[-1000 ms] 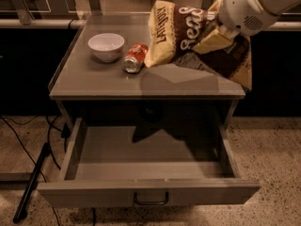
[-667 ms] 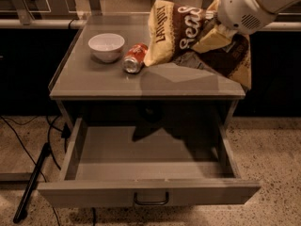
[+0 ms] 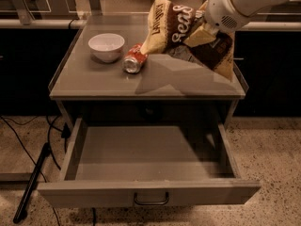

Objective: Pick brown chip bag from top drawer and place on counter

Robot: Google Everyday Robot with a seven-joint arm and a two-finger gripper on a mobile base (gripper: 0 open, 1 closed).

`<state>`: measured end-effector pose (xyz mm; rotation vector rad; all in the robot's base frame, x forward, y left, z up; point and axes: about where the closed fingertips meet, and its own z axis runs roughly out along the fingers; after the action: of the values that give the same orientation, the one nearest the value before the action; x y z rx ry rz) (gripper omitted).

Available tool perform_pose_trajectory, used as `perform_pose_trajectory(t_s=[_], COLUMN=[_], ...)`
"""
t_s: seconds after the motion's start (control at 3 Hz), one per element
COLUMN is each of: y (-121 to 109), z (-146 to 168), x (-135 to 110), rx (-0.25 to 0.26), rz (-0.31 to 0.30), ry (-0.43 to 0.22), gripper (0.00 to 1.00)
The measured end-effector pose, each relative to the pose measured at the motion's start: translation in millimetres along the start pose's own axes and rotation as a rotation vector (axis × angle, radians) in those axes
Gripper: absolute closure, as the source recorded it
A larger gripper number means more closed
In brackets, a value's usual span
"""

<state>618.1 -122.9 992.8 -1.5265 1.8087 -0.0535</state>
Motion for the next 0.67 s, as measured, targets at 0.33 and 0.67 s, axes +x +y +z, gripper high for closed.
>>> perform_pose_trajectory(t_s=[0.33, 0.67], y=[-12.4, -19.5], z=[24.4, 46.0], x=[9.0, 17.0], rx=[0.004, -0.002], rz=[0.05, 0.103], ry=[-0.023, -0.054], gripper=[1.0, 1.0])
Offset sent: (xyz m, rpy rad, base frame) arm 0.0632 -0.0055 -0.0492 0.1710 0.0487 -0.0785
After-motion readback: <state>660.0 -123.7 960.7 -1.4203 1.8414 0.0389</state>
